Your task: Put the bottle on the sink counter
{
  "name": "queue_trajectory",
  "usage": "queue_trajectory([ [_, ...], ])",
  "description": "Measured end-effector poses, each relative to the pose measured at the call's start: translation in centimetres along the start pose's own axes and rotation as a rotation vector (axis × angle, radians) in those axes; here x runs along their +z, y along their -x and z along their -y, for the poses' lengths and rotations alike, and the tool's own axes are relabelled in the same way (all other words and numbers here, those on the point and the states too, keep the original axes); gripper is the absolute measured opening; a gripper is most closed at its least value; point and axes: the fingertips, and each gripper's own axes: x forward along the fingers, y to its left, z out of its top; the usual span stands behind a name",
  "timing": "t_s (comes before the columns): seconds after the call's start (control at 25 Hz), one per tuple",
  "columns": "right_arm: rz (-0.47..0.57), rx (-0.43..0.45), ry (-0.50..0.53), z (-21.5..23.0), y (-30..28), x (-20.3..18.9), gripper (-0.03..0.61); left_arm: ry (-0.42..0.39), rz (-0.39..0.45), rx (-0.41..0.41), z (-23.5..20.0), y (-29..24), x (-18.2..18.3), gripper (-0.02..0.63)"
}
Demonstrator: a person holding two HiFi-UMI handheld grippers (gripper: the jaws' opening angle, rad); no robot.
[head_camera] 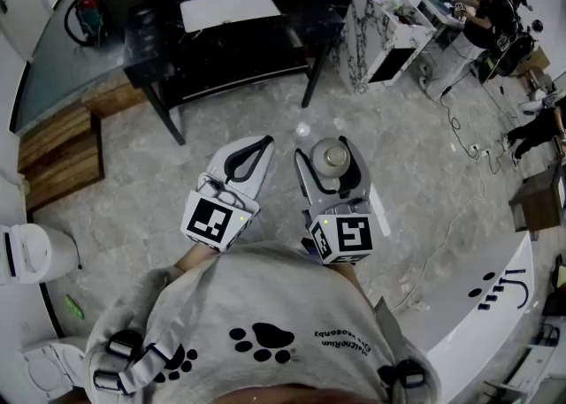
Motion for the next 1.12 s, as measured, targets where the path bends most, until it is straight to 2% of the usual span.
queue_trajectory([
  [0.4, 0.014, 0.018, -0.001, 1.3, 1.6, 0.4, 0.336, -0.005, 0.023, -0.001, 2.3, -0.9, 0.3, 0.003],
  [0.72, 0.024, 0.036, -0.053, 2.7, 3.4, -0.6, 0.336, 0.005, -0.013, 0.018, 4.3, -1.2, -1.4, 0.003],
  [0.92, 0.024, 0.046, -0.056, 3.2, 2.4, -1.0, 0.336, 0.016, -0.036, 0.017, 3.5, -2.1, -2.6, 0.003],
  [1.12, 0.026, 0.041, -0.048, 3.8, -0.8, -1.4, 0.336, 0.026, -0.015, 0.011, 0.7, -4.3, -2.8, 0.003],
])
